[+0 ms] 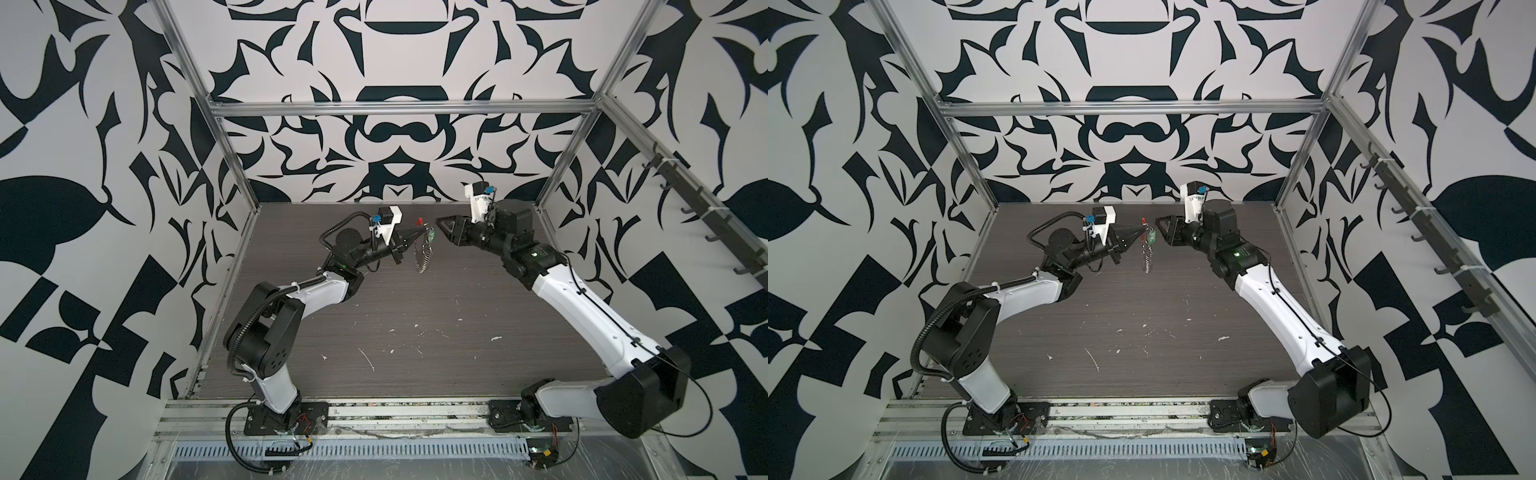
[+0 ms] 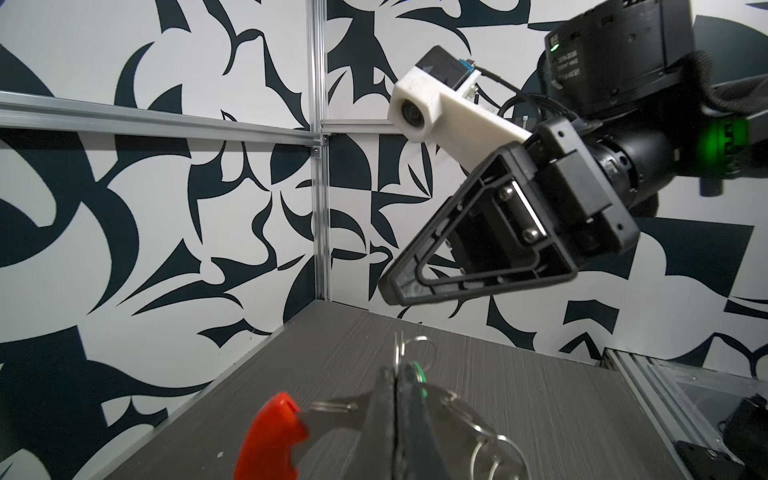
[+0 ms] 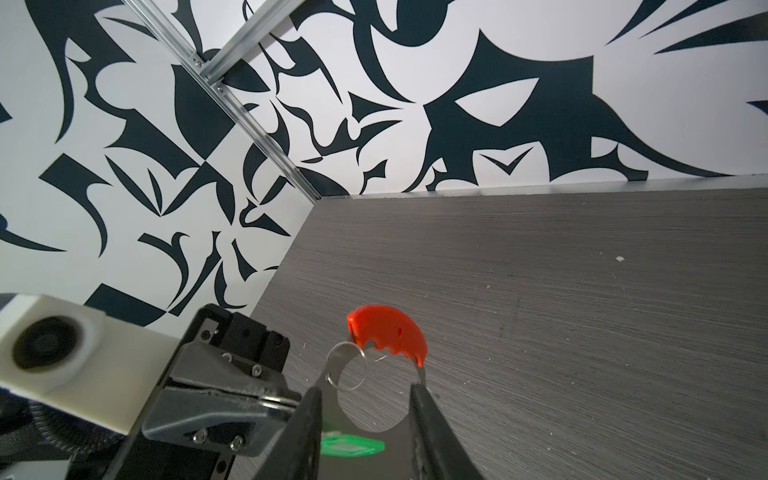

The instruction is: Put the keys on the keyring

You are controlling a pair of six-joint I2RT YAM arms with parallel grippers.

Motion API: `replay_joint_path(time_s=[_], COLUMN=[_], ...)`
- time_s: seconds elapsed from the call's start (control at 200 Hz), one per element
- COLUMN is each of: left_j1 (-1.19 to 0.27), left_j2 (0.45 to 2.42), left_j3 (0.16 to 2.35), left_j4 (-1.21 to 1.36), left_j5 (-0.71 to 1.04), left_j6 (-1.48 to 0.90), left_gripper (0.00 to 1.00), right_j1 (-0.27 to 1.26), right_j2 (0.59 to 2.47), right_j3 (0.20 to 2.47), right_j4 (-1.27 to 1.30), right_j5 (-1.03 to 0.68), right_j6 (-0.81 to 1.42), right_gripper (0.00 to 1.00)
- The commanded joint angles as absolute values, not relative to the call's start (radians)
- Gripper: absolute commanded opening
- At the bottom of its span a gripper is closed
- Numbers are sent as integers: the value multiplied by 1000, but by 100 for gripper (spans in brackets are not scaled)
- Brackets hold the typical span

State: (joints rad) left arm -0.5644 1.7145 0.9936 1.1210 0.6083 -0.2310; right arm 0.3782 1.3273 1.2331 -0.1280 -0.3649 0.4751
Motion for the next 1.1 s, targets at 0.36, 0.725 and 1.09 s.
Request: replay_joint_path(time_s=[0.36, 0.725, 1.09], left_j1=[-561, -566, -539], left_j2=[1702, 1728, 1721], left_j3=[1009, 1012, 1023], left_j4=[1260, 1293, 1320], left_j5=[586, 557, 693], left_j6=[-285, -288, -365], left_gripper=[0, 0, 0], right_j1=[464, 500, 338], right_j2=[1379, 1372, 1268], right_j3=[1200, 1185, 1213], right_j4=[-15, -14, -100], right_j5=[-319, -249, -354], right_j6=[598, 598, 454], right_gripper=[36, 34, 34])
